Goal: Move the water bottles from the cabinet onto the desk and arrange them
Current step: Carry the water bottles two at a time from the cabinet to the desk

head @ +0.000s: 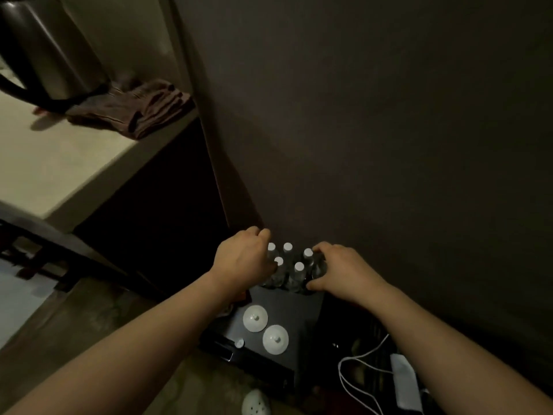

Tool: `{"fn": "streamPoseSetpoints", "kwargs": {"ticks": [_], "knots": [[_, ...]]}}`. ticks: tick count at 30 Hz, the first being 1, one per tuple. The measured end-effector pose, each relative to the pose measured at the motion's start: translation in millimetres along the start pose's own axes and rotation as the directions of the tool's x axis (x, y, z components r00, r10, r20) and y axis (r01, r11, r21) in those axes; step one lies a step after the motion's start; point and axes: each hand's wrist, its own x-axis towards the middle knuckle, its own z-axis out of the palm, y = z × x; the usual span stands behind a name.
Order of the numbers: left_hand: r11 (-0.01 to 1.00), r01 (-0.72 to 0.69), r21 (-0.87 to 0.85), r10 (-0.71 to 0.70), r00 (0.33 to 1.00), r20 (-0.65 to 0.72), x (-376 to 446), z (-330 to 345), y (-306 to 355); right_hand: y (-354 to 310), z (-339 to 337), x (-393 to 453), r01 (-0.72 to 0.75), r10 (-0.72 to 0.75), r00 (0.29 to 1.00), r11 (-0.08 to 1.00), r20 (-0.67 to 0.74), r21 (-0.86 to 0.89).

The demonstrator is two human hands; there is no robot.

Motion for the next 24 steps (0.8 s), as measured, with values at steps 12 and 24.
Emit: {"fn": "streamPoseSetpoints", "kwargs": {"ticks": [12,24], "knots": [[0.985,0.171,0.012,-0.169,0.962,0.216,43.3,190.3,-84.9,65.7,130.2,112.1,-0.198,0.197,0.98,0.972,0.013,0.124],[0.941,0.271,-0.202,-0.217,0.942,0.255,90.6,329.0,-103.1,140.1,239.4,199.8,-0.264,0.282,0.959,0.922,-0.025,0.282]]}}
